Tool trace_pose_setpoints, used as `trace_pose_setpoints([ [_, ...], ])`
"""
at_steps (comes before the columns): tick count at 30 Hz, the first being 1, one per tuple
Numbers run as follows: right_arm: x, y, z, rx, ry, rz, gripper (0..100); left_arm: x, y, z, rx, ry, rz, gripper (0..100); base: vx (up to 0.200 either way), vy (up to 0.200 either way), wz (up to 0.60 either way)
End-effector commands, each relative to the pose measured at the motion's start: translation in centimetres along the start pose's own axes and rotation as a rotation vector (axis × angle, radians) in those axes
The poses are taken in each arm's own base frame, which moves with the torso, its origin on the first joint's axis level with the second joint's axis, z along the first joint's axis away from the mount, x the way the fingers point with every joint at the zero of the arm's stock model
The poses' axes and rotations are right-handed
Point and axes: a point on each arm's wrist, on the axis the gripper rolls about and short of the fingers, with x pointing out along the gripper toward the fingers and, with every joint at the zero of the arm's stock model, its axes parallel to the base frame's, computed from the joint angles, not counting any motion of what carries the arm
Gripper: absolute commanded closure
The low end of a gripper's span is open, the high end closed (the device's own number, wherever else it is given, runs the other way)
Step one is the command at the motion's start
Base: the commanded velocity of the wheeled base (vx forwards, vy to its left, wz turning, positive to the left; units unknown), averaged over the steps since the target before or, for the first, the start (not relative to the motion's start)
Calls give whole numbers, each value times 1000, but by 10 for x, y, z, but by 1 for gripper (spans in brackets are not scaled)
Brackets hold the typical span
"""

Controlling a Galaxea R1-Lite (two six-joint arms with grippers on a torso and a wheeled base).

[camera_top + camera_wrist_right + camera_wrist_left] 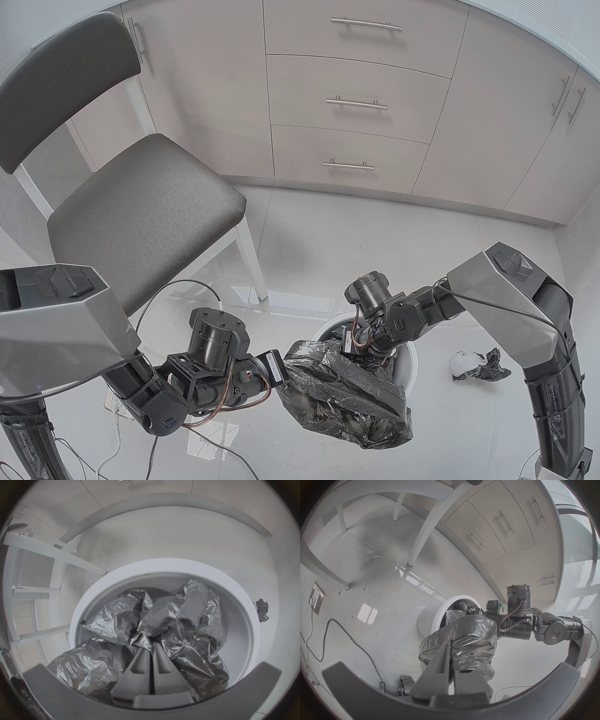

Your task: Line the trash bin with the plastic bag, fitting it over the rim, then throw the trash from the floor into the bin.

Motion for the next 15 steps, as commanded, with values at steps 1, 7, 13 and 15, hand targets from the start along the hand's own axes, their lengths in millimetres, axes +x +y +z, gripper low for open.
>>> trace_pose_setpoints([
  [1,9,-4,-4,-2,25,-6,100,0,1,0,-1,2,2,100,0,0,0],
  [7,12,-4,-3,3,23,1,100,0,0,0,0,1,1,100,0,0,0],
  [13,11,-3,4,0,5,9,100,1,1,-1,-1,4,4,100,0,0,0],
  [15,11,-3,4,-11,7,9,100,1,1,-1,-1,4,4,100,0,0,0],
])
